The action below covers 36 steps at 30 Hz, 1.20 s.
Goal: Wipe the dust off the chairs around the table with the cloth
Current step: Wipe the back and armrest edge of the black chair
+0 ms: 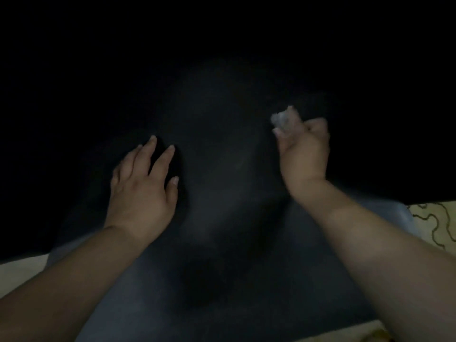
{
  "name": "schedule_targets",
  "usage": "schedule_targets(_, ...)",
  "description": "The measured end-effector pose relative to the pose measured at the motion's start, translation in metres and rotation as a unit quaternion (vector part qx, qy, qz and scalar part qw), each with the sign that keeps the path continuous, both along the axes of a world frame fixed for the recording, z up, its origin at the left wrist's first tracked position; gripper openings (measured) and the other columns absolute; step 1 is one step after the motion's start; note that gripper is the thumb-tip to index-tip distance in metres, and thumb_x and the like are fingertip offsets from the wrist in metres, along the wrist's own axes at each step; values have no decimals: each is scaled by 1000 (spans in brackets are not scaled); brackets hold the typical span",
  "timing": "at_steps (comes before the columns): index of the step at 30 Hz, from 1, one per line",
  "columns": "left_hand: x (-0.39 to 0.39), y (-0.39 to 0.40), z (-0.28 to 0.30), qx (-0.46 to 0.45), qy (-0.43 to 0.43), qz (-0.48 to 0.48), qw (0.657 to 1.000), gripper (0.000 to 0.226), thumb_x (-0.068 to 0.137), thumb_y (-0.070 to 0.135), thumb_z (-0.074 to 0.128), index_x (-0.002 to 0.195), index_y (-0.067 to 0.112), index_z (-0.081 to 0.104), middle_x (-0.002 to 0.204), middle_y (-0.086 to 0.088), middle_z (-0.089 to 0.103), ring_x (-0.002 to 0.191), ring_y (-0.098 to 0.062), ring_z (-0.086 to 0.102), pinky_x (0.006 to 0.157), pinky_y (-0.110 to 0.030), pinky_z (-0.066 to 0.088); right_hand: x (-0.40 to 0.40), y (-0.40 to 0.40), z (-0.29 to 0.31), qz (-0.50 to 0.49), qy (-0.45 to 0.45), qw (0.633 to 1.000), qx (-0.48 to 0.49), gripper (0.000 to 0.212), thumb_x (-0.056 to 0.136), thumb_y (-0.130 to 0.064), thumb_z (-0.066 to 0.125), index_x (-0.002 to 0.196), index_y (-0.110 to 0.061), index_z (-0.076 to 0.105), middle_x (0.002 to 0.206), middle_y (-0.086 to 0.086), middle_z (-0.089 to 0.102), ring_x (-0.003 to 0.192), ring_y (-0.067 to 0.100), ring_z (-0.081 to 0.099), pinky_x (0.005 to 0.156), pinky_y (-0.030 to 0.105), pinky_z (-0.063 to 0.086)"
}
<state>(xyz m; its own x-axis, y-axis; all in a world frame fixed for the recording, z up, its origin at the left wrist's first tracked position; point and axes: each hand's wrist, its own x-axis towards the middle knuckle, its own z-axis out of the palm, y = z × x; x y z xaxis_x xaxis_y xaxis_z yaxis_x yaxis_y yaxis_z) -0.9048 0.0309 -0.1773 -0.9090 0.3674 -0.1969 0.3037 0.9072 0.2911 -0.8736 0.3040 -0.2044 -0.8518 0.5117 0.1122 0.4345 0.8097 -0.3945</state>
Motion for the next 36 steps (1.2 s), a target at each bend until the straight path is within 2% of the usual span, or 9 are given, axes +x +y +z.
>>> schedule_targets(4, 7, -14, 7, -11, -12, 15, 1000, 57, 91, 27, 56, 146, 19, 40, 156, -10, 25, 139, -32, 24, 110, -55, 25, 44, -101, 7, 151, -33, 984, -93, 38, 88, -30, 54, 125, -28, 59, 94, 3, 50, 83, 21, 49, 73, 41, 49)
schedule_targets(7, 17, -27, 10, -18, -21, 17, 999, 57, 93, 29, 51, 148, 21, 36, 158, -7, 21, 139, -29, 20, 112, -52, 23, 91, -141, 19, 268, -47, 959, -79, 48, 80, -25, 53, 128, -27, 60, 87, 4, 52, 74, 23, 54, 63, 38, 50)
schedule_targets(10, 27, -41, 10, -17, -21, 27, 999, 57, 94, 28, 50, 148, 21, 34, 158, -6, 21, 139, -28, 20, 111, -52, 23, 67, -109, 19, 167, -23, 980, -109, 37, 86, -24, 59, 123, -18, 64, 89, 6, 56, 78, 24, 55, 71, 43, 51)
schedule_targets(12, 34, -50, 8, -16, -23, 39, 999, 57, 95, 27, 49, 149, 19, 34, 159, -6, 21, 139, -28, 21, 111, -53, 24, 32, -83, 17, 100, -14, 994, -37, 46, 89, -22, 62, 134, -18, 56, 100, 15, 52, 88, 33, 52, 80, 45, 47)
schedule_targets(15, 45, -63, 4, -19, -30, 53, 998, 56, 96, 26, 48, 149, 17, 33, 159, -6, 20, 140, -29, 20, 111, -53, 24, 0, -85, 15, 53, -20, 998, -41, 48, 91, -29, 61, 137, -22, 51, 106, 16, 48, 95, 33, 49, 82, 46, 45)
schedule_targets(22, 78, -80, 3, -27, -48, 49, 997, 58, 95, 29, 48, 149, 18, 32, 158, -6, 21, 140, -28, 20, 114, -49, 22, 120, -158, 12, 310, -67, 948, -5, 64, 73, -25, 73, 133, -35, 52, 93, 3, 50, 79, 23, 50, 67, 36, 43)
schedule_targets(26, 96, -79, 12, -35, -64, 31, 997, 57, 96, 32, 45, 150, 22, 30, 159, -3, 18, 142, -26, 19, 115, -46, 20, 173, -126, 20, 381, -96, 919, 34, 54, 80, -24, 54, 131, -41, 45, 90, 0, 54, 74, 22, 54, 64, 34, 44)
schedule_targets(31, 104, -76, 47, -60, -72, 23, 995, 59, 97, 34, 44, 151, 24, 24, 161, -3, 12, 143, -26, 16, 114, -42, 18, 171, -97, 55, 231, -91, 968, -44, 64, 69, -6, 81, 127, -24, 62, 89, 11, 52, 76, 30, 54, 65, 45, 50)
schedule_targets(36, 104, -70, 107, -72, -71, 8, 995, 60, 96, 35, 45, 151, 24, 24, 159, -1, 17, 141, -26, 21, 113, -40, 19, 133, -101, 111, 119, -82, 981, -132, 53, 88, -25, 67, 137, -36, 49, 100, -3, 39, 94, 14, 42, 89, 35, 44)
